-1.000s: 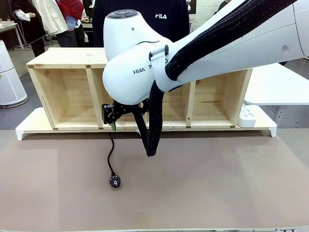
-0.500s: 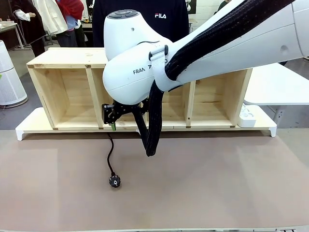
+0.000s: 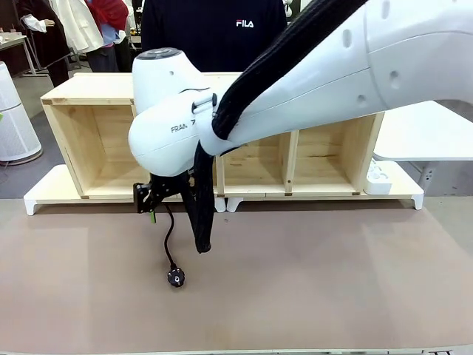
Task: Perform cable management.
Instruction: When the cord part of the Power Cable appears at the lower middle area of the table and stops, grasp the cord part of the Power Cable.
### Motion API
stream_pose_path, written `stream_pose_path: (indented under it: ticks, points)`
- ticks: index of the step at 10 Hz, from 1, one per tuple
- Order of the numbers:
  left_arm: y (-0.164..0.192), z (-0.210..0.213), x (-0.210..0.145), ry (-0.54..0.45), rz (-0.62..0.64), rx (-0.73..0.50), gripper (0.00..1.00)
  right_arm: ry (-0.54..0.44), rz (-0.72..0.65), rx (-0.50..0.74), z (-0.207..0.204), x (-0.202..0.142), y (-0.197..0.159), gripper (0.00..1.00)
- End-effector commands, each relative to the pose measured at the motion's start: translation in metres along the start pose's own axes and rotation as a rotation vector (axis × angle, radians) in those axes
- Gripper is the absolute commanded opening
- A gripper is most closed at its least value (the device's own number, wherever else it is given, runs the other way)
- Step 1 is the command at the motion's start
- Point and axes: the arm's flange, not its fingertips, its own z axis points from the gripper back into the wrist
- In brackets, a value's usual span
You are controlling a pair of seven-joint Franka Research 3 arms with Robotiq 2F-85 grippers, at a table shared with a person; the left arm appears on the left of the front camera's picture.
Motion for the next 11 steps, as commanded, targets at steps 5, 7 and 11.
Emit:
stream_pose_path:
  ticks: [5, 7, 11]
  points:
    - [0.001, -0.002, 0.002, -0.010, 0.018, 0.004, 1.00, 0.105, 0.068, 0.037, -0.046, -0.017, 0.009, 1.00]
    - [0.001, -0.002, 0.002, -0.010, 0.018, 0.004, 1.00, 0.123, 0.079, 0.066, -0.081, -0.013, 0.007, 1.00]
    - [0.001, -0.002, 0.002, -0.010, 0.018, 0.004, 1.00, 0.154, 0.037, 0.057, -0.088, -0.028, 0.010, 1.00]
